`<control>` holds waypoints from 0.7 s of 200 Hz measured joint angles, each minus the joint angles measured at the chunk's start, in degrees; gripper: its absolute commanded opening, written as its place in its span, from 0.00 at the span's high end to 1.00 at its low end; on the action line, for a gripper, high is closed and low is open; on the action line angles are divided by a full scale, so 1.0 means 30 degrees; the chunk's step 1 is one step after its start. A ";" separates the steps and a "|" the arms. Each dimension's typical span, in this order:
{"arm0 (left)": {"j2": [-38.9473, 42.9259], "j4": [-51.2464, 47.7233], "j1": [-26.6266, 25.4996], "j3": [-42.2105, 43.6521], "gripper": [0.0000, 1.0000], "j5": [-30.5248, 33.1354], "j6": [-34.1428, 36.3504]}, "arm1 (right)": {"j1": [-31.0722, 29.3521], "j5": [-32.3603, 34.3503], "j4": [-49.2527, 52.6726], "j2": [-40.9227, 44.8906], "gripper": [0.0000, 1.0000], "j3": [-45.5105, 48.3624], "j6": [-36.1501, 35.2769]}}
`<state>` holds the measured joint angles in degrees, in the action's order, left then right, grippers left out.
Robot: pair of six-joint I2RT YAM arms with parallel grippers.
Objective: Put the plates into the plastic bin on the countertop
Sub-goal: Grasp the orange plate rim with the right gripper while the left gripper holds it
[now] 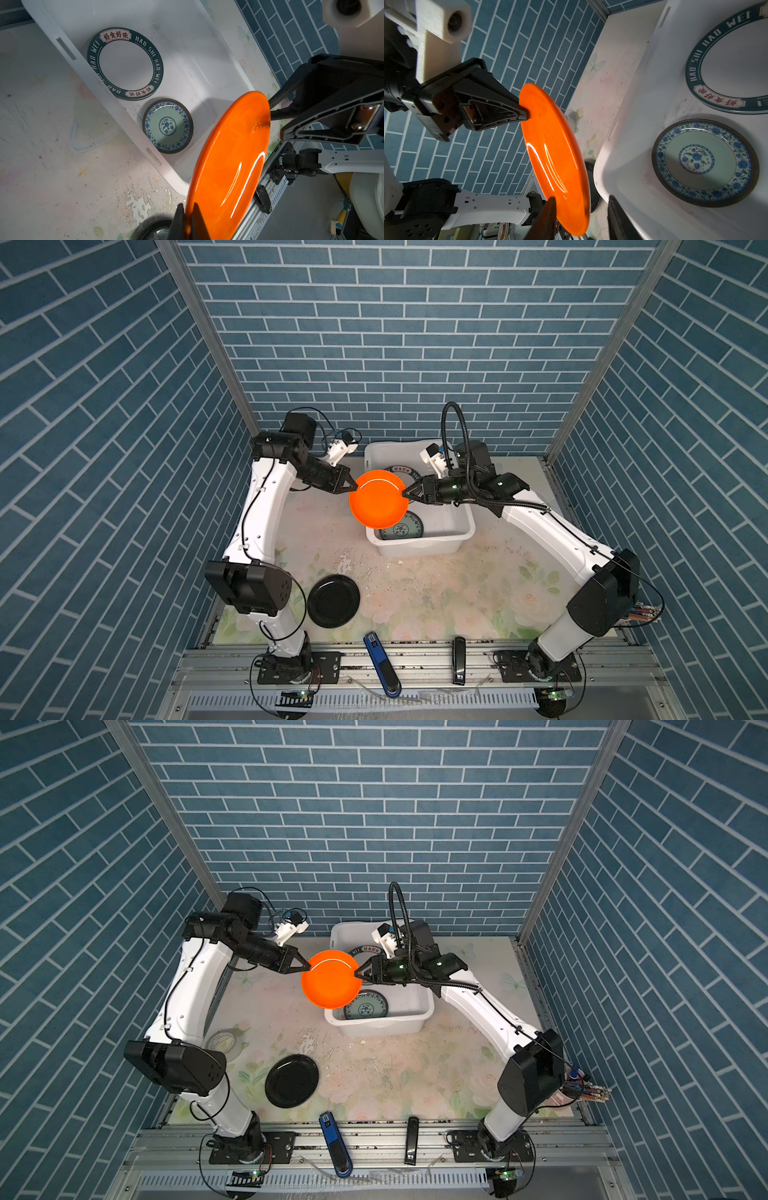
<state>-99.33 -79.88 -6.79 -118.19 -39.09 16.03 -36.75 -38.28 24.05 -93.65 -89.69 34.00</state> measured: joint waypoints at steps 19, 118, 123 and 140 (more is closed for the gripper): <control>0.0000 0.0000 0.0000 -0.0087 1.00 -0.0248 -0.0036 | 0.0000 0.0015 0.0007 -0.0168 0.62 0.0000 0.0000; 0.0000 -0.0007 -0.0197 -0.0379 0.99 -0.0510 -0.0189 | 0.0000 -0.0029 -0.0277 -0.0328 0.81 0.0000 0.0036; 0.0000 0.0000 -0.0211 -0.0386 0.99 -0.0510 -0.0211 | -0.0007 -0.0036 -0.0313 -0.0328 0.82 0.0000 0.0051; 0.0000 0.0000 -0.0219 -0.0423 0.99 -0.0503 -0.0255 | -0.0007 -0.0102 -0.0459 -0.0335 0.89 0.0000 0.0044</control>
<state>-99.33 -79.88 -7.44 -119.46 -40.60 15.27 -36.77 -38.59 22.68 -94.65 -89.69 34.13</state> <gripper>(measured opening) 0.082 0.149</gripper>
